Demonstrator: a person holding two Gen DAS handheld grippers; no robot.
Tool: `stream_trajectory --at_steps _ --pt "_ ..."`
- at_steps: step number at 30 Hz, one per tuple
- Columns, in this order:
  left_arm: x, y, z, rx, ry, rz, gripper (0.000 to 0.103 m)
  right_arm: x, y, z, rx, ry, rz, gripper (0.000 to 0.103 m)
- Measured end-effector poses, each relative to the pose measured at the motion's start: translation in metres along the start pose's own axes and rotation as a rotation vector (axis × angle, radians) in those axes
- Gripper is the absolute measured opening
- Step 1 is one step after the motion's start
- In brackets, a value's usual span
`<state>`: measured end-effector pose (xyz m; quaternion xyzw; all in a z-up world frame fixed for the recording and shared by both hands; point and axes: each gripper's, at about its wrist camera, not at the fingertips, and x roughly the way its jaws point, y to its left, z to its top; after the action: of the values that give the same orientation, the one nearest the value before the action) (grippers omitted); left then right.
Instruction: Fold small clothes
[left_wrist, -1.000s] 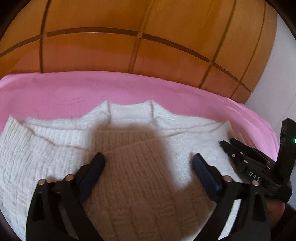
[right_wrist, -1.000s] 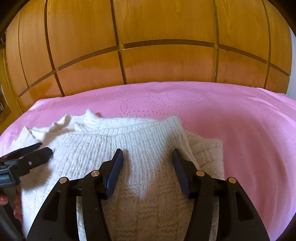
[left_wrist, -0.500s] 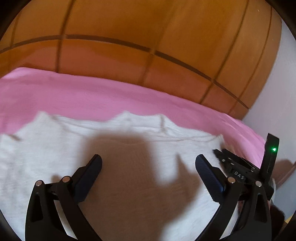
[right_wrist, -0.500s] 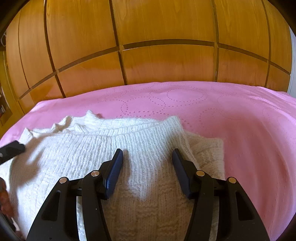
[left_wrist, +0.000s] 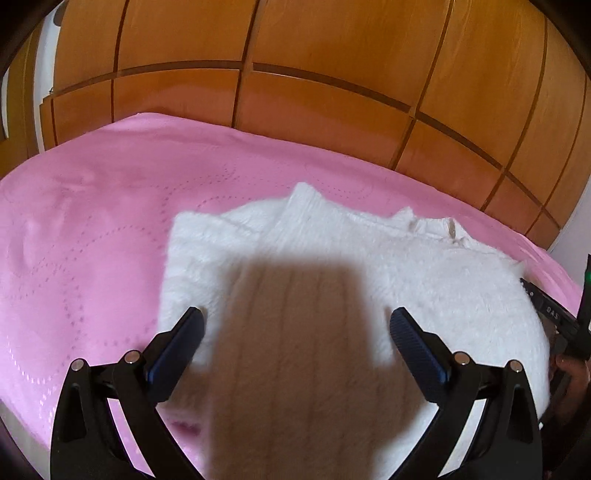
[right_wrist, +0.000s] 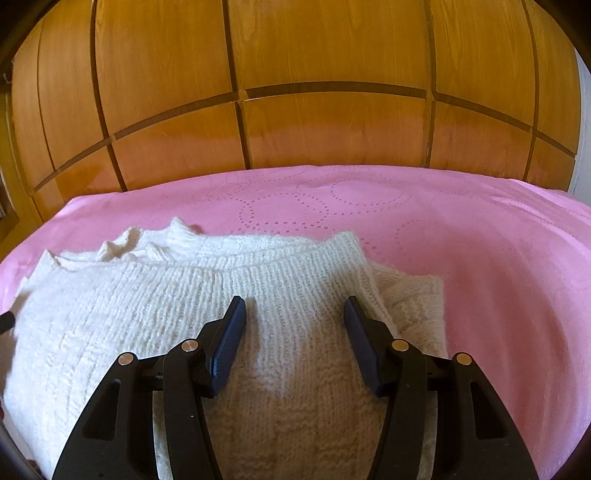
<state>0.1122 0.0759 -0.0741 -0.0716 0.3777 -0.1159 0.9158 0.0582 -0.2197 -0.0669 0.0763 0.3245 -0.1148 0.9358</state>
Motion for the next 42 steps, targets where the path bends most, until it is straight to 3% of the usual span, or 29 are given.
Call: stream_trajectory --at_steps 6,13,18,26,29,36,37,41,42 --pt "-0.015 0.023 -0.013 -0.039 -0.029 0.017 0.101 -0.001 0.0 -0.001 -0.001 -0.006 -0.004 0.055" --pt "-0.022 0.062 -0.024 -0.214 -0.037 -0.033 0.101 -0.004 0.0 -0.003 -0.004 -0.013 0.004 0.059" --pt "-0.022 0.051 -0.035 -0.142 -0.028 -0.05 0.101 -0.004 0.0 -0.003 -0.005 -0.014 0.004 0.059" --pt "-0.019 0.059 -0.035 -0.247 -0.023 -0.191 0.101 -0.007 0.002 0.0 -0.008 0.009 -0.005 0.063" --pt "-0.016 0.063 -0.033 -0.278 -0.02 -0.245 0.101 -0.028 0.008 0.0 0.032 -0.003 -0.043 0.077" --pt "-0.006 0.053 -0.03 -0.329 -0.018 -0.324 0.101 -0.076 0.035 -0.027 0.084 0.015 0.027 0.077" --pt "-0.006 0.053 -0.031 -0.335 -0.02 -0.335 0.101 -0.079 0.039 -0.032 0.088 0.024 0.045 0.075" --pt "-0.004 0.047 -0.032 -0.294 -0.005 -0.312 0.101 -0.085 0.051 -0.053 0.121 0.072 0.143 0.034" --pt "-0.006 0.046 -0.034 -0.3 -0.008 -0.316 0.101 -0.087 0.053 -0.055 0.119 0.069 0.167 0.03"
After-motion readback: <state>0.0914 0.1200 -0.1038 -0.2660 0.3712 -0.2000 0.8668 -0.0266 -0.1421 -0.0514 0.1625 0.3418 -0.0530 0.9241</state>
